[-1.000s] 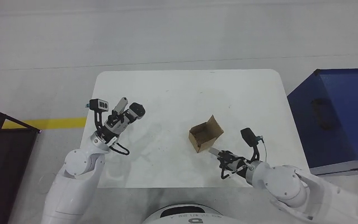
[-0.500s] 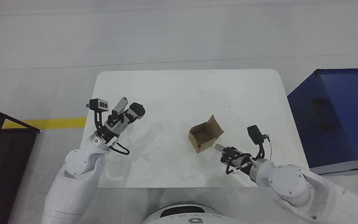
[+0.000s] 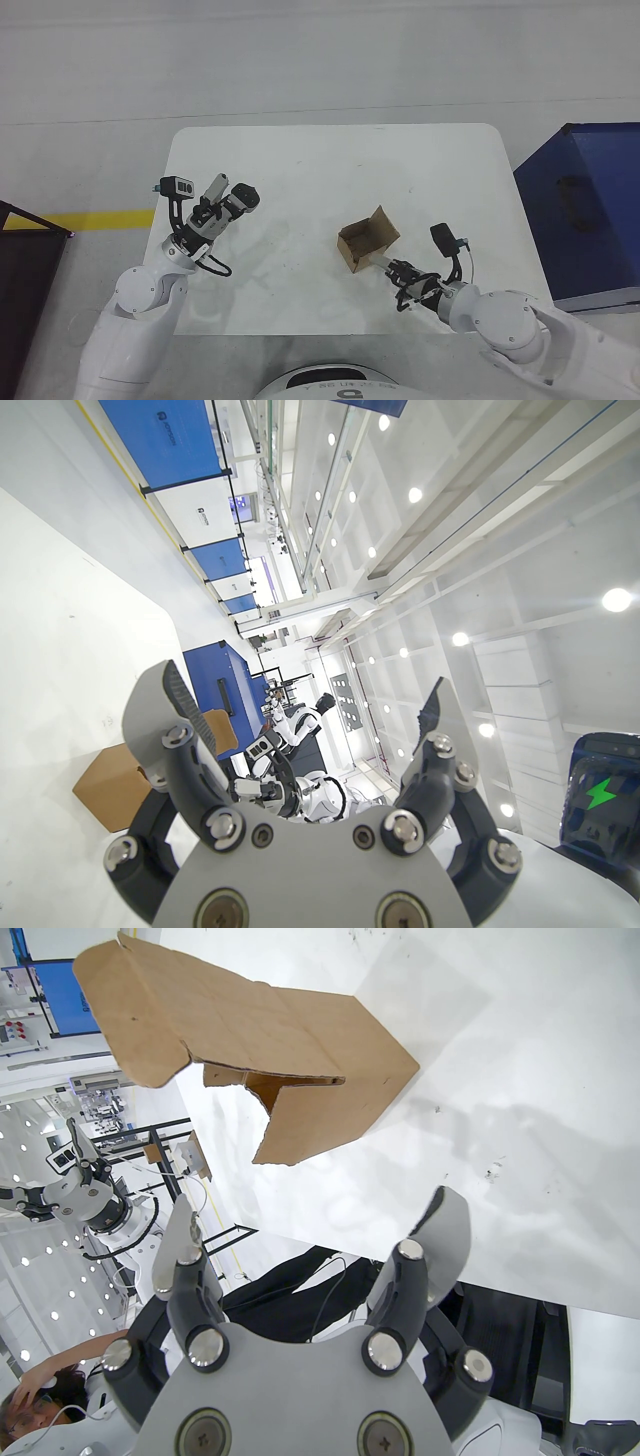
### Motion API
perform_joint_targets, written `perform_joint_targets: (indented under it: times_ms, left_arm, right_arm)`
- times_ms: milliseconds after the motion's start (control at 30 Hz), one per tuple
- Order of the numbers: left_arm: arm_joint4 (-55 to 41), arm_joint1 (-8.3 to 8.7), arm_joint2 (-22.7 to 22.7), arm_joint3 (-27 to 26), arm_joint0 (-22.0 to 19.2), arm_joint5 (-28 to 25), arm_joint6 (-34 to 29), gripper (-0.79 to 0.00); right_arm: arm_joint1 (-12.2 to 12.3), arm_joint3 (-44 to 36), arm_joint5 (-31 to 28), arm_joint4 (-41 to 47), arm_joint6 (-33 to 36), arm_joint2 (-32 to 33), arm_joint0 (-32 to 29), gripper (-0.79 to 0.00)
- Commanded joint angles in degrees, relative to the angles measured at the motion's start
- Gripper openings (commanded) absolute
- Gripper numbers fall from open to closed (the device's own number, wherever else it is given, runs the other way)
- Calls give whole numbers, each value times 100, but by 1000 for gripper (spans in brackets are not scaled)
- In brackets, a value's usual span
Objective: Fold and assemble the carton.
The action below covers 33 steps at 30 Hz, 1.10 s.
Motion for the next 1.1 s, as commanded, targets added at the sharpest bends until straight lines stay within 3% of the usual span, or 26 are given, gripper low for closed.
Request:
perform_joint_targets:
  times_ms: [0, 167, 333, 367, 433, 500, 533, 633, 700, 800, 1067]
  left_arm:
    - [0, 0, 0, 0, 0, 0, 0, 0]
    - [0, 0, 0, 0, 0, 0, 0, 0]
    - [0, 0, 0, 0, 0, 0, 0, 0]
    - [0, 0, 0, 0, 0, 0, 0, 0]
    - [0, 0, 0, 0, 0, 0, 0, 0]
    - [0, 0, 0, 0, 0, 0, 0, 0]
    - [0, 0, 0, 0, 0, 0, 0, 0]
    - [0, 0, 0, 0, 0, 0, 0, 0]
    - [0, 0, 0, 0, 0, 0, 0, 0]
    - [0, 0, 0, 0, 0, 0, 0, 0]
    - [0, 0, 0, 0, 0, 0, 0, 0]
  right_arm:
    - [0, 0, -1, -1, 0, 0, 0, 0]
    - [-43, 87, -343, -103, 1, -36, -21, 0]
    - [-237, 621, -866, -543, -547, -291, -5, 0]
    - [-292, 694, -1059, -482, -637, -320, 38, -40]
    - [-390, 939, -1147, -442, -809, -378, 136, -219]
    - [-488, 1089, -1124, -409, -846, -428, 297, -332]
    - [-536, 1162, -1111, -387, -827, -445, 393, -376]
    - [-673, 1314, -1074, -318, -862, -444, 694, -409]
    - [-753, 1297, -1146, -301, -815, -435, 868, -508]
    - [-849, 1285, -1026, -459, -687, -458, 1100, -785]
    - [-1173, 1503, -387, -841, -195, -753, 1848, -785]
